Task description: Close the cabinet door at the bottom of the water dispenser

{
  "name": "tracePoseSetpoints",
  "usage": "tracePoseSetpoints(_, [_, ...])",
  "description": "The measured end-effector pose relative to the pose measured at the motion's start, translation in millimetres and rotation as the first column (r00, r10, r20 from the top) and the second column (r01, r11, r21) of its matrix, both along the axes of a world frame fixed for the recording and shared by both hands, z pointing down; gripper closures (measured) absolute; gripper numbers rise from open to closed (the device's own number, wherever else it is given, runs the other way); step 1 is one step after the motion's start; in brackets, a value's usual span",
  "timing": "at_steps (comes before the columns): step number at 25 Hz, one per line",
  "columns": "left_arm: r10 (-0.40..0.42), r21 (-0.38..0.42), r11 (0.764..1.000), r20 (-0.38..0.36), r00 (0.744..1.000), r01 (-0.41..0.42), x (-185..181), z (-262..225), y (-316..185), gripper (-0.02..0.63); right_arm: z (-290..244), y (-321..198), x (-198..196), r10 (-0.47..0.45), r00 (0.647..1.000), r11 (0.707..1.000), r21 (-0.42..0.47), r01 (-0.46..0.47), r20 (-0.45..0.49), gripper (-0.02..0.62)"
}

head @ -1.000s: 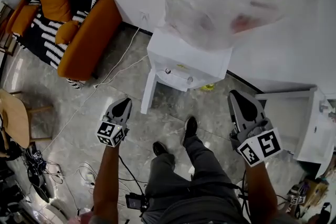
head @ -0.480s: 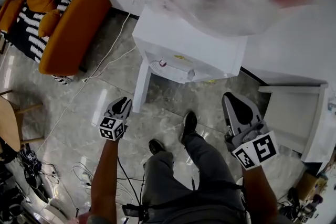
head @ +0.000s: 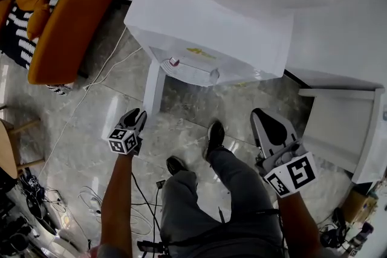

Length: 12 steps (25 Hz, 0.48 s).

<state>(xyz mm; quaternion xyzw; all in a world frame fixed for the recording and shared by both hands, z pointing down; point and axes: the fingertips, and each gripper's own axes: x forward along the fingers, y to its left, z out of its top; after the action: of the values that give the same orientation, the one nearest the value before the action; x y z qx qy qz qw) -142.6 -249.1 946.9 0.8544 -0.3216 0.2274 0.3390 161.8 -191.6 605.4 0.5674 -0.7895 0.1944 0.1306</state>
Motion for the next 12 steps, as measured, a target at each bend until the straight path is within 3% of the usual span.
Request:
tracePoseSetpoints(5, [0.047,-0.037,0.998,-0.036,0.998,-0.049,12,19,15,0.479,17,9,5,0.01,1.0,1.0,-0.019,-0.009,0.002,0.565])
tracePoseSetpoints(10, [0.072,-0.004,0.997,-0.042,0.997,-0.072,33,20,23,0.515,29,15,8,0.022,1.0,0.999,-0.032,-0.021,0.015,0.565])
tracePoseSetpoints(12, [0.032,0.032,0.999,-0.014,0.999,-0.031,30,17,20,0.508,32,16,8,0.022,1.0,0.999,-0.035,-0.022,0.02,0.565])
